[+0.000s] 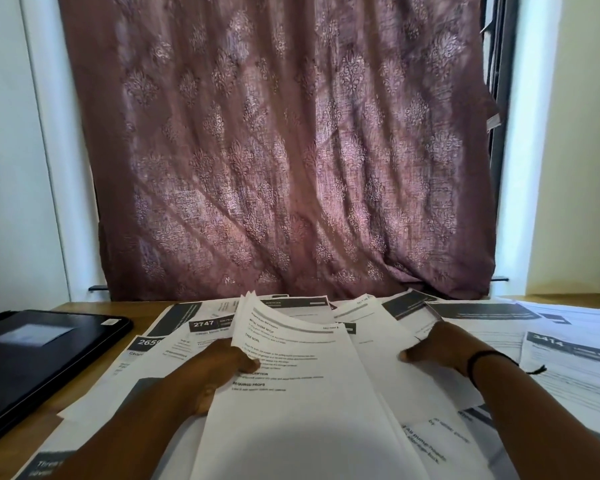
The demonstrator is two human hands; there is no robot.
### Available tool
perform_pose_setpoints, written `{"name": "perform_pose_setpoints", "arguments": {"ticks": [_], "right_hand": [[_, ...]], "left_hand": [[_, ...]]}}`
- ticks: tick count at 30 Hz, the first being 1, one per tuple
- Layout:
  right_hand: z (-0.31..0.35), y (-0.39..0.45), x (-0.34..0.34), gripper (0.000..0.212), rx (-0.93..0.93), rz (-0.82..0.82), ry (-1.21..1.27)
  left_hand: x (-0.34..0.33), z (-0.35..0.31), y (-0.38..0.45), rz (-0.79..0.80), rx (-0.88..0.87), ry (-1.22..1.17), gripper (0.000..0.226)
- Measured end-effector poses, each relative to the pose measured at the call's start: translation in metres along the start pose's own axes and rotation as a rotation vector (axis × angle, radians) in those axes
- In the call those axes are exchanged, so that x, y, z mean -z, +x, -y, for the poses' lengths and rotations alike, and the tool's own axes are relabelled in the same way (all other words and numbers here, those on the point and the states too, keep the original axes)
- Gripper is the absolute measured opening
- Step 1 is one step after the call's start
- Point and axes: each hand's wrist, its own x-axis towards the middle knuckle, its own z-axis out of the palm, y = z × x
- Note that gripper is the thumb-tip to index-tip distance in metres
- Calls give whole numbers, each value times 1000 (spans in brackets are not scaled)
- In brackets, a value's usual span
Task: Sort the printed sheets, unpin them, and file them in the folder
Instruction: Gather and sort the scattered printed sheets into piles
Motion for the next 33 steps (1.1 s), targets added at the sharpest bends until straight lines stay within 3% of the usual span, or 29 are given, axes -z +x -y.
{"name": "perform_pose_setpoints", "arguments": {"ticks": [2, 4, 6, 10, 12, 13, 18, 21, 24, 26, 28, 29, 30, 32, 33], "right_hand": [[24, -36, 10, 116, 26, 5, 47], [36, -56, 20, 62, 41, -50, 89], [36, -66, 37, 28, 47, -201, 162], [23, -83, 76, 26, -9, -741, 519], [21, -94, 88, 27, -6, -898, 722], [19, -95, 91, 27, -19, -901, 783], [21, -101, 81, 33, 20, -509, 792], [31, -103, 66, 23, 47, -222, 791], [60, -102, 42, 20, 171, 18, 452], [78, -110, 32, 52, 234, 161, 91], [80, -101, 23, 89, 287, 244, 3], [82, -102, 21, 96, 295, 275, 37], [82, -102, 19, 90, 268, 325, 152], [85, -110, 16, 47, 172, 412, 366], [85, -113, 16, 35, 131, 481, 407]], "left_hand": [[0, 3, 3, 0, 13, -31, 42], [1, 5, 5, 7, 45, -40, 37], [2, 6, 5, 9, 57, -40, 25], [5, 14, 12, 24, 87, -95, 27], [4, 12, 10, 12, 90, -115, 28], [3, 11, 9, 13, 92, -131, 29], [7, 19, 17, 63, 71, -210, 38], [4, 14, 10, 35, 92, -389, 38], [1, 1, -4, 89, 161, -559, 45], [-1, -7, -12, 93, 171, -568, 64], [-3, -13, -18, 126, 157, -571, 76], [0, -12, -15, 125, 145, -584, 78], [2, -12, -15, 122, 141, -589, 80], [7, -9, -13, 147, 144, -608, 76], [8, -9, -13, 156, 135, -581, 64]]}}
